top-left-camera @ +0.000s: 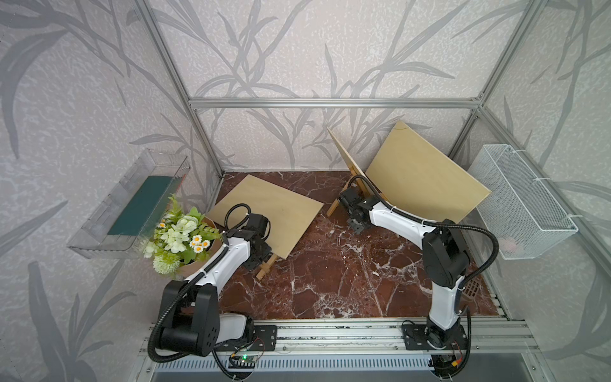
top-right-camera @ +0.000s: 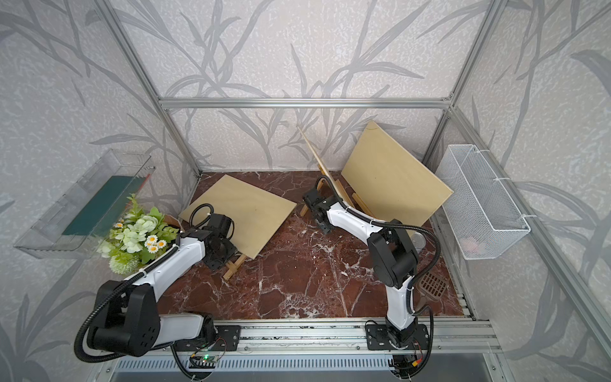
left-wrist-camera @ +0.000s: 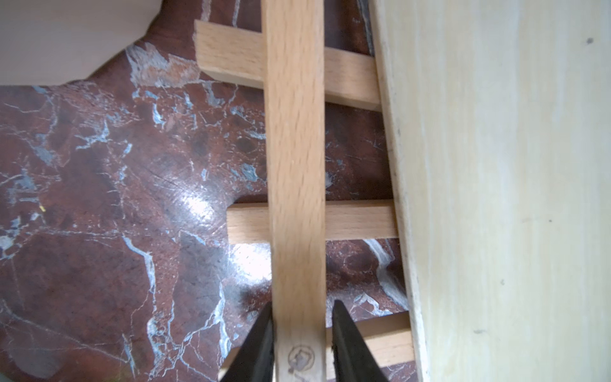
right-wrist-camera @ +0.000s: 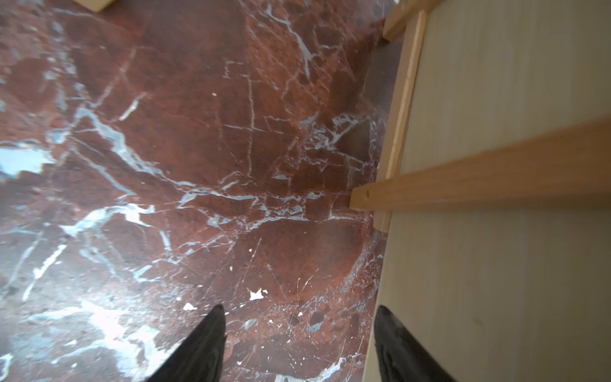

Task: Assemble the easel
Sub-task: Move the easel to the center of the board, then adjust the drawing board at the center of the board.

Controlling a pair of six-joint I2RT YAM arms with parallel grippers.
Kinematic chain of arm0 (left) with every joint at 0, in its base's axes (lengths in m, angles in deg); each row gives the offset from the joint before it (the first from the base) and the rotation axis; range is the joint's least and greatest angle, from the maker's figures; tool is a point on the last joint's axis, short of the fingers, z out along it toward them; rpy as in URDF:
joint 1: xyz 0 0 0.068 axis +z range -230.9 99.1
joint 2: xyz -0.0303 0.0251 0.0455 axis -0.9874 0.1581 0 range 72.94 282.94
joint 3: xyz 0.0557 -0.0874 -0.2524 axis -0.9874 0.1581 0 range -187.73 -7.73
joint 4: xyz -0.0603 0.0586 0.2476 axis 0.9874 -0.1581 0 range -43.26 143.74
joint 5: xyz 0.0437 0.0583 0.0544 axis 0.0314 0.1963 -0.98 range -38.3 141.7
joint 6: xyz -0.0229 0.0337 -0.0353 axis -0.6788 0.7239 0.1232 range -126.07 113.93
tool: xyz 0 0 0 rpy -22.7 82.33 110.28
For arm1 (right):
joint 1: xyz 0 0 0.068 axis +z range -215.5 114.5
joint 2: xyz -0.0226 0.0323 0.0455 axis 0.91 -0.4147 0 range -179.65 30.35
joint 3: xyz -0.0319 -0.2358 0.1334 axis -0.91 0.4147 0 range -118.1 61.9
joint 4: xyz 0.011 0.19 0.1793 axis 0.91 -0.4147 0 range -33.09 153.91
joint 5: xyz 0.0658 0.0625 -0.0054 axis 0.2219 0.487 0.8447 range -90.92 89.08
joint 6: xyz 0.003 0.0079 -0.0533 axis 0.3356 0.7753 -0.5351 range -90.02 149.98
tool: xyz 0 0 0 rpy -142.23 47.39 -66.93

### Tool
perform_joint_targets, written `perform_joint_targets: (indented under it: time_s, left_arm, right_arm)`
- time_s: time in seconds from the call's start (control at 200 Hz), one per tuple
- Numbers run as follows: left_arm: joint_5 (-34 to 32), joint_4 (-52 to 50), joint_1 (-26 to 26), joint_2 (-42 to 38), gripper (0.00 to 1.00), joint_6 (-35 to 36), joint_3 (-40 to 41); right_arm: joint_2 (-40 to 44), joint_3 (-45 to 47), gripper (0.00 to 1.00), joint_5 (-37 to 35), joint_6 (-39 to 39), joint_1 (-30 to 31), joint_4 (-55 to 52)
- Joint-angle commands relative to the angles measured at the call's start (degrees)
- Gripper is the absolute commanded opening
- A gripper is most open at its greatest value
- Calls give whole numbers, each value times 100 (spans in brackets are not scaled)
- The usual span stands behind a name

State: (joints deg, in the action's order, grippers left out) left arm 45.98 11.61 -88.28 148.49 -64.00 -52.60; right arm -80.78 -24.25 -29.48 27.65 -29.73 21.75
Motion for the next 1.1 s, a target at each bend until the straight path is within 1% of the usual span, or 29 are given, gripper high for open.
perform_joint_targets:
  time_s: [0.0,0.16,0.255,0.385,0.475,0.49,0.52,0.625,0.68,0.72,0.775,0.87,0.88,1.01,1.094]
  left_arm:
    - [-109,27,33,30,31,62,-159]
    - [-179,-23,39,39,31,50,-161]
    - [-216,-66,41,32,31,47,-150]
    - [-283,-109,43,4,32,63,-124]
    - [-315,-119,38,-37,32,69,-102]
    - [-327,-125,38,-45,32,67,-90]
    - [-332,-134,42,-66,31,72,-80]
    - [-393,-139,38,-157,32,80,-28]
    - [-415,-151,43,-200,32,79,-6]
    - [-413,-159,42,-225,31,74,11]
    - [-411,-170,41,-251,32,89,45]
    - [-415,-245,43,-317,32,80,82]
    - [-416,-250,43,-325,32,80,94]
    - [-450,-313,38,-522,31,40,194]
    - [-504,-331,47,-649,31,28,249]
  right_arm:
    - [369,239,70,155,258,-176,90]
    - [544,427,70,270,453,-212,104]
    - [828,602,70,326,469,-71,330]
    - [1228,714,70,224,321,333,675]
    - [1296,707,70,19,93,764,887]
    - [1442,696,70,-9,66,825,906]
    - [1457,654,70,-27,31,960,940]
    - [1366,437,70,268,-9,1317,1160]
    - [1021,203,70,611,-18,1432,1306]
    - [760,-116,71,859,42,1483,1278]
    - [243,-803,71,1230,137,1494,1032]
    - [-803,-2248,71,1320,246,1486,440]
    - [-1009,-2400,71,1314,254,1486,340]
    - [-2809,-4974,73,1142,482,1444,-1012]
    - [-4142,-7067,76,1093,800,1310,-1839]
